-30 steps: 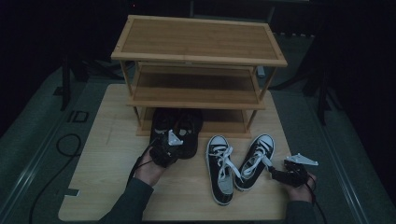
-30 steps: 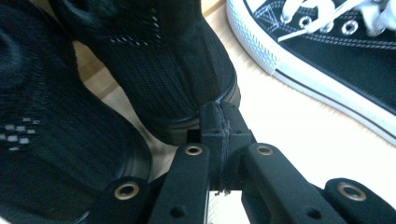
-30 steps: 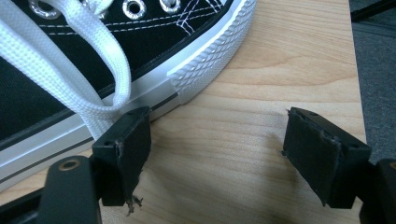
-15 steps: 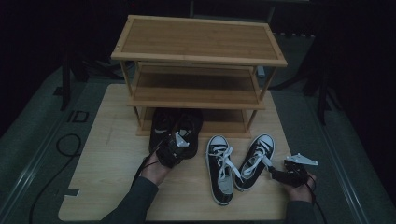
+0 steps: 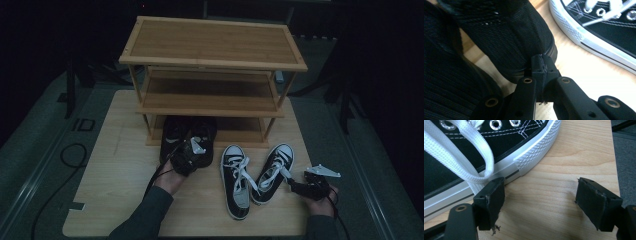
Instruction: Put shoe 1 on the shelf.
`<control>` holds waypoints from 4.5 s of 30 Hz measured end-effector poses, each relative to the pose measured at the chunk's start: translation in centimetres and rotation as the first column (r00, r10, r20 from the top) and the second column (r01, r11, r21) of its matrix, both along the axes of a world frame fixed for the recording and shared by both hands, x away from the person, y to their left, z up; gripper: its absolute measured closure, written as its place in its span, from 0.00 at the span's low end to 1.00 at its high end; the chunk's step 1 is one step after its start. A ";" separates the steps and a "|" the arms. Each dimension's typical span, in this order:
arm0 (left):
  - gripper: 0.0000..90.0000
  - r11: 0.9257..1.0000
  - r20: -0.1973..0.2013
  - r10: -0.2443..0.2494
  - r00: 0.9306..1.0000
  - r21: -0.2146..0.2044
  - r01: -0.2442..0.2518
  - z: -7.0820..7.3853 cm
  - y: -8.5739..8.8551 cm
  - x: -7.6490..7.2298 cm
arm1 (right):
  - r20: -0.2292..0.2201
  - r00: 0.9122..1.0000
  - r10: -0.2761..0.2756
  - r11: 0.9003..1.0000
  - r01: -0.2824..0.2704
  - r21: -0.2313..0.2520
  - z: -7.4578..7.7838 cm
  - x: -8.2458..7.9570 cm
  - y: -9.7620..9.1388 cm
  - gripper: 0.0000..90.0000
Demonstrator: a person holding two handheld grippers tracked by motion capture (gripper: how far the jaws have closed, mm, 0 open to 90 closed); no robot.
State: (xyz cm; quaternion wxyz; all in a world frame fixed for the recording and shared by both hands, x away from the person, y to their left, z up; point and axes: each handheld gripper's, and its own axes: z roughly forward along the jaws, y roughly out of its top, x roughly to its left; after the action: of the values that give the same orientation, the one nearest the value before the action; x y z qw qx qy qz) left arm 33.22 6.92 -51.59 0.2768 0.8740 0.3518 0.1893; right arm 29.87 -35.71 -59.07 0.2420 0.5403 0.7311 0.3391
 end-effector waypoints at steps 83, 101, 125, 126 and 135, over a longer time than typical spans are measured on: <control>1.00 0.980 -0.075 0.190 0.979 0.080 -0.185 -3.8 7.0 -2.6 | 0.000 1.000 0.001 1.000 -0.001 0.000 0.0 0.0 0.0 0.26; 1.00 0.962 -0.050 0.262 0.964 0.092 -0.257 -3.2 8.9 0.6 | 0.000 1.000 0.001 1.000 -0.001 -0.001 0.0 0.0 0.0 0.26; 1.00 0.969 -0.073 0.227 0.971 0.114 -0.218 -2.6 5.2 4.7 | 0.000 1.000 0.001 1.000 -0.001 0.000 0.0 0.0 0.0 0.26; 1.00 0.969 -0.074 0.227 0.971 0.112 -0.218 -2.6 5.2 4.6 | 0.000 1.000 0.001 1.000 -0.001 0.001 0.0 0.0 0.0 0.26; 0.86 0.975 -0.084 0.217 0.973 0.061 -0.212 -2.7 6.1 3.5 | 0.000 1.000 0.001 1.000 -0.001 0.000 0.0 0.0 0.0 0.26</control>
State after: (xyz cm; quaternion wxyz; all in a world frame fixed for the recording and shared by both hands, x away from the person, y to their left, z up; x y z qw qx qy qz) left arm 36.69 13.00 -54.30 0.2160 0.8452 0.4514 0.1874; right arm 29.87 -35.72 -59.07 0.2418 0.5401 0.7314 0.3391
